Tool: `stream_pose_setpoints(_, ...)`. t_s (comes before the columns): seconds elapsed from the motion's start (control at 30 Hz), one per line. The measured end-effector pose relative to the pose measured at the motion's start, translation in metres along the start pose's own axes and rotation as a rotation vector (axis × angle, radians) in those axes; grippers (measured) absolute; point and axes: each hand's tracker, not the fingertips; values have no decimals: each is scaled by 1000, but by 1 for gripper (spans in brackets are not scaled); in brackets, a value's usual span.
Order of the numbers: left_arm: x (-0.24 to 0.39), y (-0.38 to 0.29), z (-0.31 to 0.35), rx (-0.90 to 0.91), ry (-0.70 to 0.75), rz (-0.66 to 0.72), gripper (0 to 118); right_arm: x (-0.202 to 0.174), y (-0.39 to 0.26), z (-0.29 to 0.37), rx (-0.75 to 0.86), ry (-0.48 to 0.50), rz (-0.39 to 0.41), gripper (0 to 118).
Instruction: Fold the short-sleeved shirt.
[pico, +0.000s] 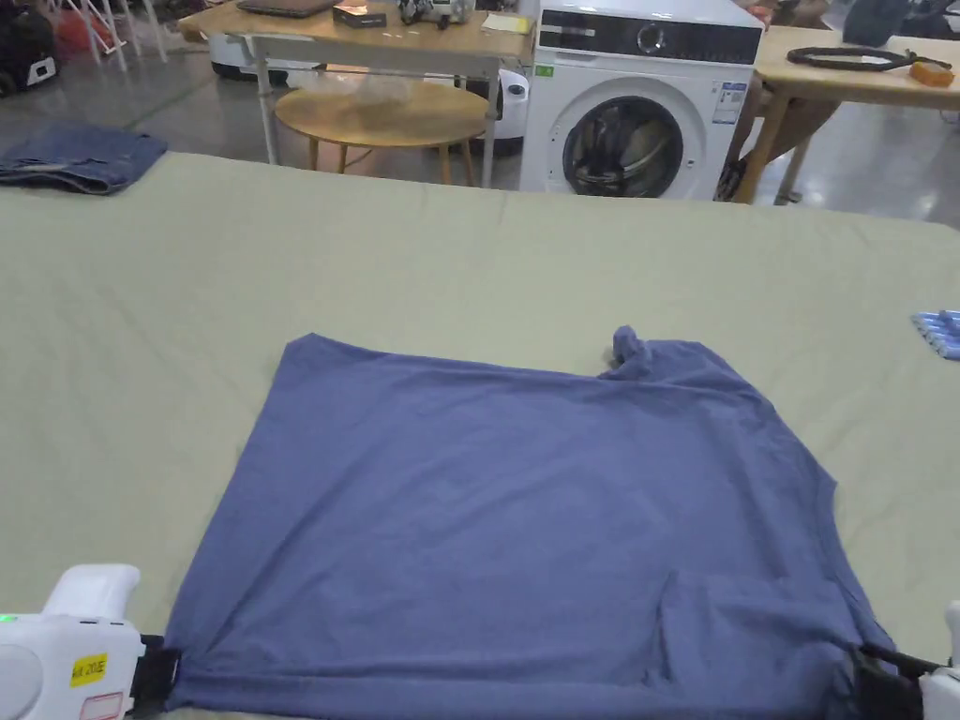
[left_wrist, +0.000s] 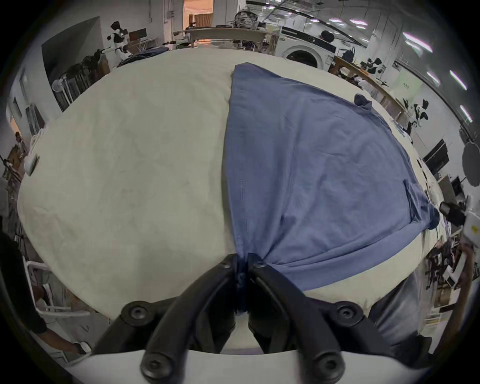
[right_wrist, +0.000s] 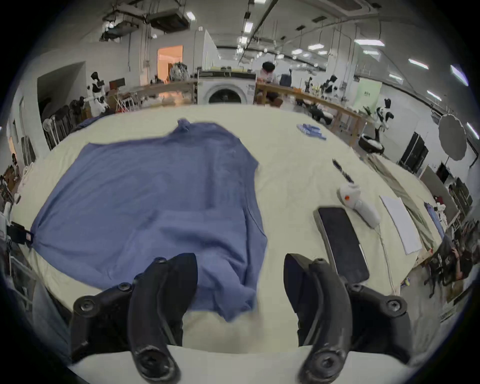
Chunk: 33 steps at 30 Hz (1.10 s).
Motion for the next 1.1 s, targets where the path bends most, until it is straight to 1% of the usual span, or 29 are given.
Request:
stream_pose_setpoints(0.03, 1, 0, 1, 2, 1, -1, 1, 4, -4, -6, -29, 12, 10, 71)
stream_pose_setpoints(0.1, 0, 0, 0, 7, 3, -4, 1, 12, -16, -29, -89, 37, 0, 71)
stream_pose_setpoints(0.17, 1, -1, 0, 9, 3, -6, 1, 14, -23, -44, -155, 108, -37, 71)
stream_pose_setpoints(0.2, 0, -1, -1, 10, 3, -5, 1, 13, -26, -46, -184, 147, -48, 66)
stream_pose_setpoints(0.23, 1, -3, -2, 10, 3, -4, 1, 11, -30, -51, -186, 179, -57, 53)
stream_pose_setpoints(0.27, 0, -3, -2, 13, 2, -1, 1, 9, -33, -53, -172, 183, -61, 32)
stream_pose_setpoints(0.3, 0, -4, -3, 17, -1, 2, 1, 5, -34, -52, -153, 170, -52, 19)
stream_pose_setpoints(0.33, 0, -5, -3, 19, -2, 3, 1, -2, -31, -45, -133, 158, -19, 13)
stream_pose_setpoints(0.37, 1, -3, 0, 22, -5, 9, 1, -4, -30, -43, -128, 162, -8, 9)
stream_pose_setpoints(0.4, 1, -3, 1, 27, -8, 7, 1, -5, -29, -41, -120, 146, -15, 8)
stream_pose_setpoints(0.47, 1, -1, 3, 40, -10, 8, 1, -5, -23, -34, -114, 162, -8, 7)
stream_pose_setpoints(0.57, 2, 7, 12, 92, -16, -2, 1, -3, -12, -22, -79, 156, -9, 7)
stream_pose_setpoints(0.6, 4, 12, 14, 116, -17, -10, 1, -1, -7, -18, -54, 163, -22, 7)
stream_pose_setpoints(0.67, 3, 21, 7, 149, -15, -30, 0, 3, 7, -12, -12, 186, -75, 7)
stream_pose_setpoints(0.77, 3, 45, 13, 181, -13, -45, 0, 6, 33, -6, 25, 202, -97, 7)
stream_pose_setpoints(0.8, 3, 55, 14, 189, -13, -43, 0, 6, 43, -7, 22, 201, -93, 7)
stream_pose_setpoints(0.93, -2, 107, 15, 257, -25, -34, 0, 6, 83, -21, 53, 197, -129, 7)
stream_pose_setpoints(1.0, -2, 131, 8, 261, -26, -30, 0, 6, 100, -37, 58, 197, -153, 7)
stream_pose_setpoints(1.1, 0, 164, -6, 266, -25, -22, 0, -1, 124, -62, 62, 179, -159, 7)
